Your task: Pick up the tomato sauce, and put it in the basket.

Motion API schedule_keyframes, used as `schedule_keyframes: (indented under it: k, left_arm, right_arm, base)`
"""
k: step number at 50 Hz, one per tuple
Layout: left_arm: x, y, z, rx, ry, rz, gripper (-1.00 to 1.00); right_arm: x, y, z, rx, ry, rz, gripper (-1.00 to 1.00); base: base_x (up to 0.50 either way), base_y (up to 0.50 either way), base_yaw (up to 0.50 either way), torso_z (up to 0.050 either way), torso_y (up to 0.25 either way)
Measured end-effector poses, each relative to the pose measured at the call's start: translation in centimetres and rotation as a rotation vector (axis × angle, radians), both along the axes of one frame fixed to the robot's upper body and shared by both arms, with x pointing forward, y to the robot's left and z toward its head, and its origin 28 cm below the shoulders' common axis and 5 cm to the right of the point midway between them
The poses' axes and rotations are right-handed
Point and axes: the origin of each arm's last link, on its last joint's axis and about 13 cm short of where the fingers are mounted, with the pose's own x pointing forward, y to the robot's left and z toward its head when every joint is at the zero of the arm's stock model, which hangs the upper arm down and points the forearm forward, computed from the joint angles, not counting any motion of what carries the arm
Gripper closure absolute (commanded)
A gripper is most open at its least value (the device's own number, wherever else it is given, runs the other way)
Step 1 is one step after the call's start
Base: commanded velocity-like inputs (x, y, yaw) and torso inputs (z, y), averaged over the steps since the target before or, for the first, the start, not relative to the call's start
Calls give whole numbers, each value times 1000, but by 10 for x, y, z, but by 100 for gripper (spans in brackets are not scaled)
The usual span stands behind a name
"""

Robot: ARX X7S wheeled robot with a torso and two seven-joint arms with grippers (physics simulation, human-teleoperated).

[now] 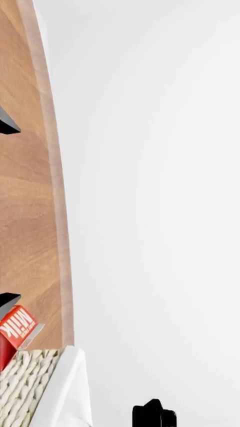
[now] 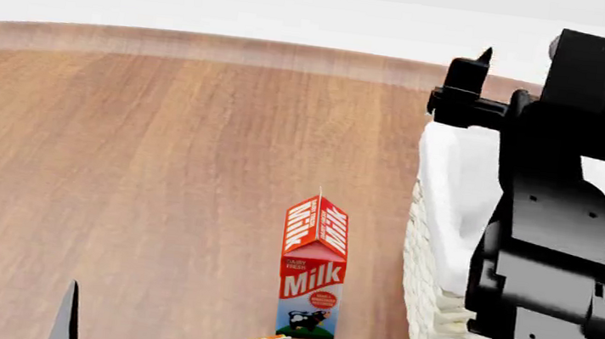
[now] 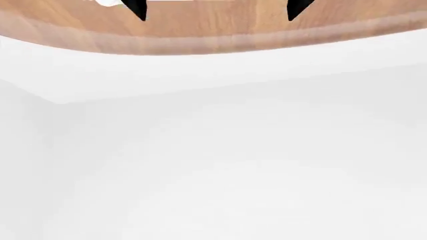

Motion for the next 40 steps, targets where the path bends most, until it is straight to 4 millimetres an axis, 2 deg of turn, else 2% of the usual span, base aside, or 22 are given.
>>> schedule_keyframes:
  k: [8,19,29,40]
  left_arm:
    - [0,0,0,1,0,-1,-100]
    - [0,-1,0,3,-1,-3,-100]
    - [-1,-1,1,2,-4,-4,-100]
    - [-1,-1,1,1,-7,-5,-100]
  right_arm:
    - [-20,4,30,4,-245,51,-100]
    - [-69,11,57,17,-497,87,-100]
    - [-118,21,66,24,-642,110,-100]
    - [-162,28,65,33,-719,124,-100]
  base:
    - [0,0,0,0,0]
    - [0,0,0,0,0]
    - [0,0,0,0,0]
    - [0,0,0,0,0]
